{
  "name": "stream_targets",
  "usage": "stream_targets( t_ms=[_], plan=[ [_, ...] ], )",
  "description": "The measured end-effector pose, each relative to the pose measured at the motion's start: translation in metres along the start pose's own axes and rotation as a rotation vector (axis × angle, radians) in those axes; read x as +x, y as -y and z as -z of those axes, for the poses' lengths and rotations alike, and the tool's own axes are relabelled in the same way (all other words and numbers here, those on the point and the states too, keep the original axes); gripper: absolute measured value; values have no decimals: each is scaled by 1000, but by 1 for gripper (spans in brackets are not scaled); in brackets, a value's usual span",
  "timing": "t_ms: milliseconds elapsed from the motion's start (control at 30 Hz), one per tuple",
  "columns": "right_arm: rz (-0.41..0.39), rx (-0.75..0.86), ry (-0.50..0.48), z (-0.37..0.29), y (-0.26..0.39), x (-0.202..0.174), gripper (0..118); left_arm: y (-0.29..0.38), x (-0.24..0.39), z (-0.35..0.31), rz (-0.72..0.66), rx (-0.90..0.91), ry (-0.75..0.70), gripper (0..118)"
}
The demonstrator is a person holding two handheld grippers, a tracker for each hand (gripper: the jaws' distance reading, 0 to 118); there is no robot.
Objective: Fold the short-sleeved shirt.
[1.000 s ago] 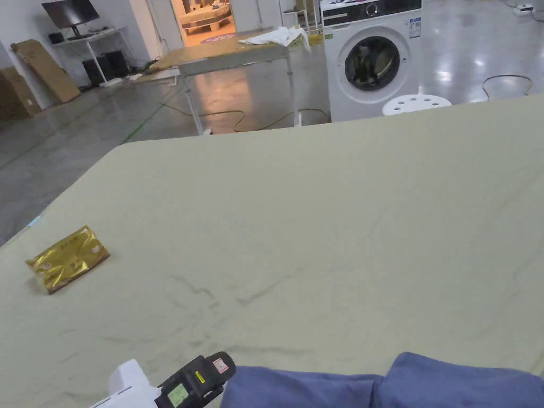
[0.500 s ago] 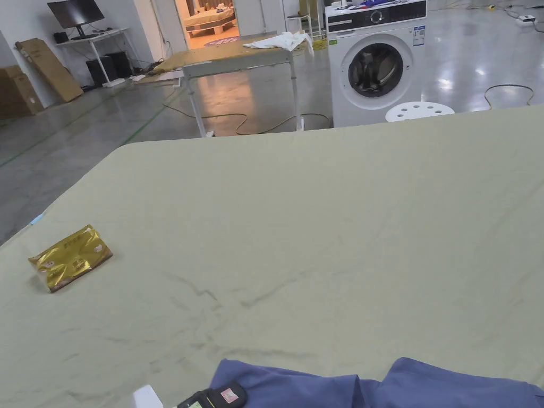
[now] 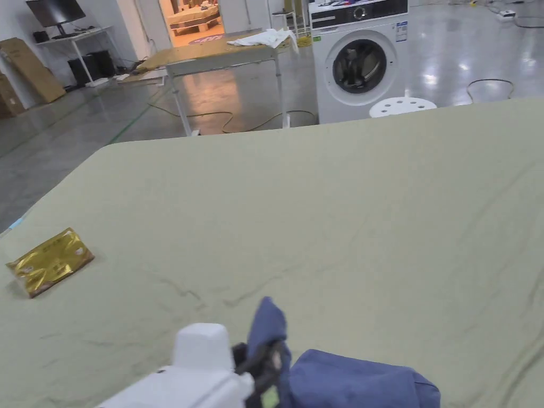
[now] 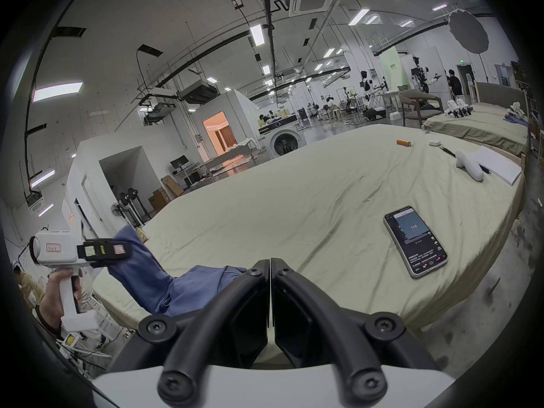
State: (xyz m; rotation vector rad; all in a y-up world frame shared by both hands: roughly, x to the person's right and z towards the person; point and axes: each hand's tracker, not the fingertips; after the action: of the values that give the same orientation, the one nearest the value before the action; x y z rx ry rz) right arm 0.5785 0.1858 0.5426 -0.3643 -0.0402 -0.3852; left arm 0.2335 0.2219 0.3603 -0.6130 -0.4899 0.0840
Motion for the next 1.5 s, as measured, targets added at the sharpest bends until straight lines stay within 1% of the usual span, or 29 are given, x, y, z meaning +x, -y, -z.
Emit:
stream_targets(
  t_ms=[67, 133, 200, 233, 267, 300, 333, 367, 400, 433, 467, 533, 567, 600, 733, 800, 867, 933, 967, 1067, 1100, 1167, 1233, 1267, 1333, 1367, 1400, 1433, 1500],
  plan=[
    [-10, 3, 11, -4, 0, 0, 0, 15, 28, 27, 84, -53, 40, 13],
    [-14, 5, 21, -10, 5, 5, 0, 30, 54, 58, 128, -111, 51, 14],
    [-10, 5, 31, -14, 6, 7, 0, 43, 64, 78, 132, -159, 95, 28],
    [-6, 5, 39, -16, 8, 9, 0, 46, 67, 85, 115, -173, 151, 33],
    [-5, 4, 48, -17, 10, 11, 0, 46, 68, 88, 92, -175, 166, 33],
    [-3, 0, 58, -17, 11, 13, 0, 44, 67, 88, 63, -166, 206, 54],
    [0, -4, 65, -17, 12, 15, 0, 39, 64, 81, 46, -153, 193, 69],
    [2, -5, 70, -18, 13, 17, 0, 34, 60, 75, 30, -131, 179, 74],
    [5, -4, 73, -19, 15, 18, 0, 27, 53, 66, 13, -85, 182, 74],
    [11, -1, 73, -21, 15, 20, 0, 21, 44, 57, -11, -51, 185, 73],
    [17, 0, 70, -21, 15, 22, 0, 16, 35, 49, -48, -45, 204, 69],
    [28, -5, 67, -21, 16, 24, 0, 12, 21, 47, -133, -66, 260, 24],
    [33, -10, 66, -20, 17, 25, 0, 15, 19, 51, -145, -84, 258, 6],
    [40, -18, 64, -18, 18, 27, 0, 19, 20, 56, -140, -83, 252, 3],
    [63, -44, 53, -15, 21, 25, 0, 53, 36, 109, -142, -289, 311, 1],
    [59, -61, 36, -13, 21, 19, 0, 73, 48, 132, -71, -384, 272, 0],
    [44, -86, 11, -9, 24, 14, 0, 79, 56, 130, -18, -332, 252, 0],
    [15, -120, -27, -1, 27, 7, 0, 62, 50, 118, -44, -326, 267, 2],
    [7, -141, -50, 6, 27, 3, 0, 54, 43, 107, -76, -265, 297, 8],
    [-41, -209, -184, 41, 24, -15, 0, 32, 20, 64, -132, -106, 281, 66],
    [-73, -241, -222, 56, 23, -24, 0, 26, 9, 52, -152, -80, 260, 79],
    [-142, -282, -278, 86, 22, -43, 0, 21, -15, 34, -193, -41, 213, 82],
    [-204, -347, -291, 120, 25, -59, 0, 23, -44, 21, -256, -14, 186, 83],
    [-226, -368, -273, 134, 26, -64, 0, 24, -54, 19, -285, -25, 175, 83],
    [-288, -468, -169, 166, 34, -68, 0, 31, -78, 16, -344, -58, 153, 86],
    [-338, -508, -126, 178, 39, -67, 0, 35, -88, 15, -361, -56, 159, 86],
    [-408, -568, -118, 187, 45, -67, 0, 39, -98, 14, -381, -47, 176, 87],
    [-415, -571, -128, 191, 50, -64, 0, 43, -107, 14, -408, -40, 182, 89],
    [-290, -540, -140, 191, 46, -57, 0, 50, -121, 20, -475, -54, 176, 96]
  ],
)
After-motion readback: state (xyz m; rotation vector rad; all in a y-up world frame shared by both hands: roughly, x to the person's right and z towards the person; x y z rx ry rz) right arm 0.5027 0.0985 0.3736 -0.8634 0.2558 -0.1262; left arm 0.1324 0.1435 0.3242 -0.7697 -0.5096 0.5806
